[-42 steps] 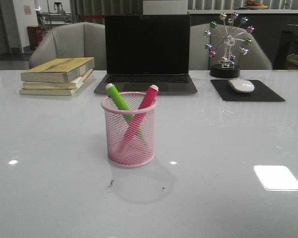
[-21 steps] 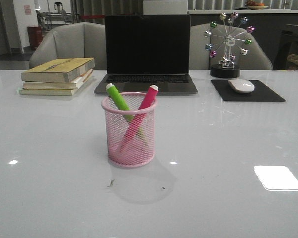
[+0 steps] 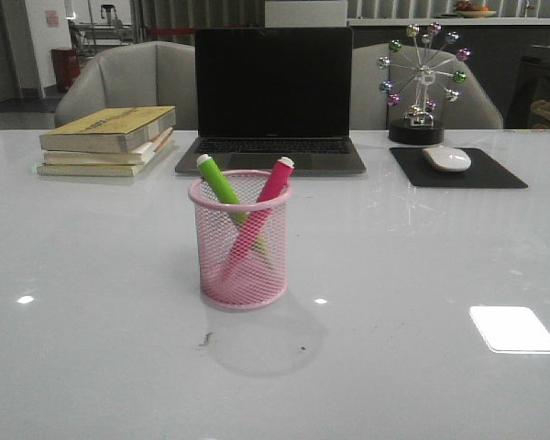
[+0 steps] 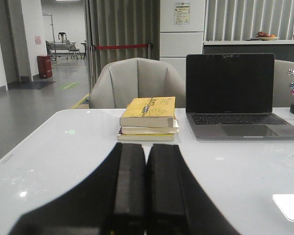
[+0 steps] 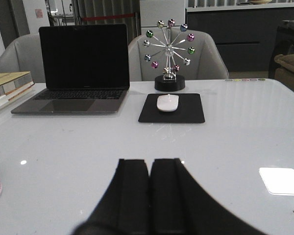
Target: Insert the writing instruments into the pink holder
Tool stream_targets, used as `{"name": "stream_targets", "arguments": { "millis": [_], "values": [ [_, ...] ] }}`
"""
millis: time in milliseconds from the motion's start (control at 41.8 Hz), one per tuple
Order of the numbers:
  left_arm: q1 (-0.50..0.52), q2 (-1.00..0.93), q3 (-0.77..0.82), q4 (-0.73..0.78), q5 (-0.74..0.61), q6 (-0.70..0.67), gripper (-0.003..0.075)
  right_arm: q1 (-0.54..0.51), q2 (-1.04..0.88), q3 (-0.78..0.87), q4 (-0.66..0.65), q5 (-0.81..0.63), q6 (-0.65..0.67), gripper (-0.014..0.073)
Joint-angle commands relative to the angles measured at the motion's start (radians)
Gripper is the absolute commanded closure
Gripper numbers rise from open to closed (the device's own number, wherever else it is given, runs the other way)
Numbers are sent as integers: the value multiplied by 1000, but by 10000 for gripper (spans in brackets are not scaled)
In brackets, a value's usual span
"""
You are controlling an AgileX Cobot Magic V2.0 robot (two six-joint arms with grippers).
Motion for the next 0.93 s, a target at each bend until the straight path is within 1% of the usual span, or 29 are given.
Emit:
{"name": "stream_targets", "arguments": {
  "millis": [0,120,454,908],
  "values": [
    [-9,-18,5,-8,-92,0,629,-7,-20,-4,7,-135,2,566],
    [-9,-18,5,-8,-92,0,629,-7,-20,-4,2,-150,2,566],
    [-9,-18,5,-8,-92,0,629,-7,-20,-4,-10,-79,0,566],
    [-9,-18,5,-8,-92,0,629,-7,-20,-4,-10,-79,0,566]
  ]
}}
